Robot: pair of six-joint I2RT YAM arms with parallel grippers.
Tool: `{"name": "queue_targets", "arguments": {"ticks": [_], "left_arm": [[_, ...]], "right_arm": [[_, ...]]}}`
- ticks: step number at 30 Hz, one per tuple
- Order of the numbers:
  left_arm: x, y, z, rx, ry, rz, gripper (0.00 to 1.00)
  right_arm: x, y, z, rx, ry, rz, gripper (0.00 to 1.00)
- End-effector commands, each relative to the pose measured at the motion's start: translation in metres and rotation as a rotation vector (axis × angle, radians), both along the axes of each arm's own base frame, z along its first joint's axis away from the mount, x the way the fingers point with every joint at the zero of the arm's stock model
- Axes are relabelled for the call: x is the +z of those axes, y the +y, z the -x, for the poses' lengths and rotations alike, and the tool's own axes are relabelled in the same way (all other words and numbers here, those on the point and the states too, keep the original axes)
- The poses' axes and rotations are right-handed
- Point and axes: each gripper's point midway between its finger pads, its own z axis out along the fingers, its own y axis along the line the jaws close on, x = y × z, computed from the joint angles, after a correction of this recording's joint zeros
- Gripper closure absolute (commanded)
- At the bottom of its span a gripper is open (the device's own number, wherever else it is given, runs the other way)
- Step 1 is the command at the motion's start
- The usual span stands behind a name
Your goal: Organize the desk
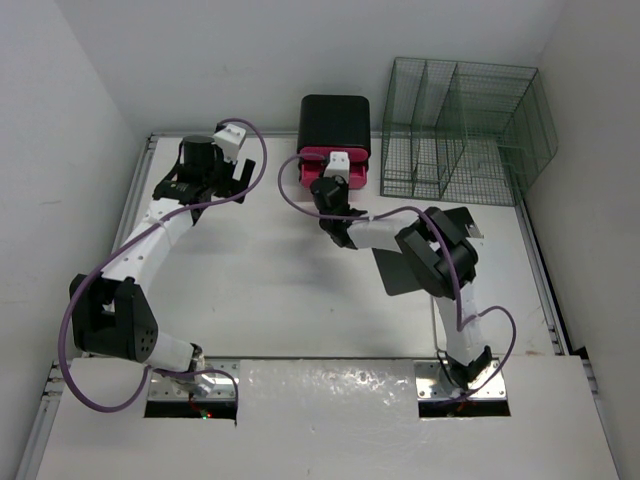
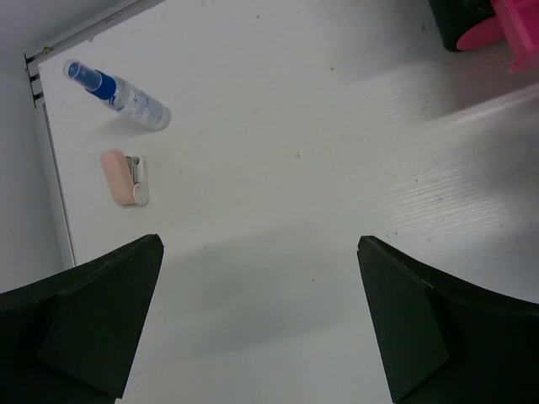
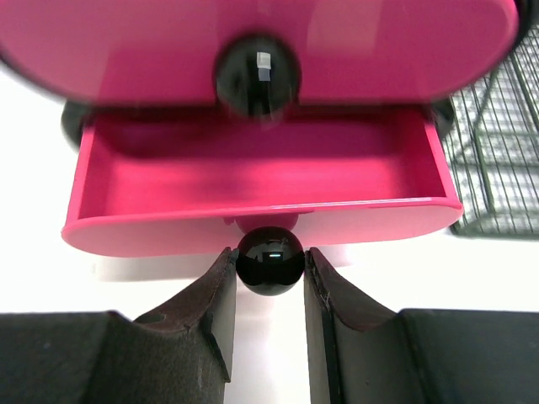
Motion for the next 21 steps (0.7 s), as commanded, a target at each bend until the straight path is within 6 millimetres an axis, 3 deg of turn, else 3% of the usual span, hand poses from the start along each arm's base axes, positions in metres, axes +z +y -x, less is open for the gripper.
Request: {"name": "queue_targets", "arguments": {"ticks": [1, 5, 10, 11, 12, 16, 21], "left_arm": [[0.009, -0.002, -0.004, -0.006, -0.035, 0.003, 0.0], [0.009, -0.001, -0.004, -0.005, -0.037, -0.003, 0.0], [0.006, -0.002, -0.004, -0.009, -0.026, -0.004, 0.0], [0.005, -0.001, -0.005, -0.008, -0.025, -0.007, 0.0], [0.004, -0.001, -0.005, -0.005, -0.021, -0.009, 0.0], [0.004, 0.006, -0.009, 0.028, -0.019, -0.031, 0.01], [0.005, 0.014, -0.01, 0.032, 0.002, -0.012, 0.0]], "right_arm": [[0.034, -0.004, 0.019, -0.007, -0.073, -0.035, 1.0], [0.035, -0.005, 0.039, 0.017, -0.075, -0.041, 1.0], [0.02, -0.007, 0.054, 0.028, -0.044, -0.037, 0.99], [0.019, -0.007, 0.055, 0.03, -0.041, -0.052, 0.95], [0.015, -0.008, 0.057, 0.035, -0.033, -0.05, 0.82], [0.013, -0.006, 0.065, 0.066, -0.018, -0.052, 0.58], [0.014, -0.003, 0.078, 0.134, 0.0, -0.072, 0.41]]}}
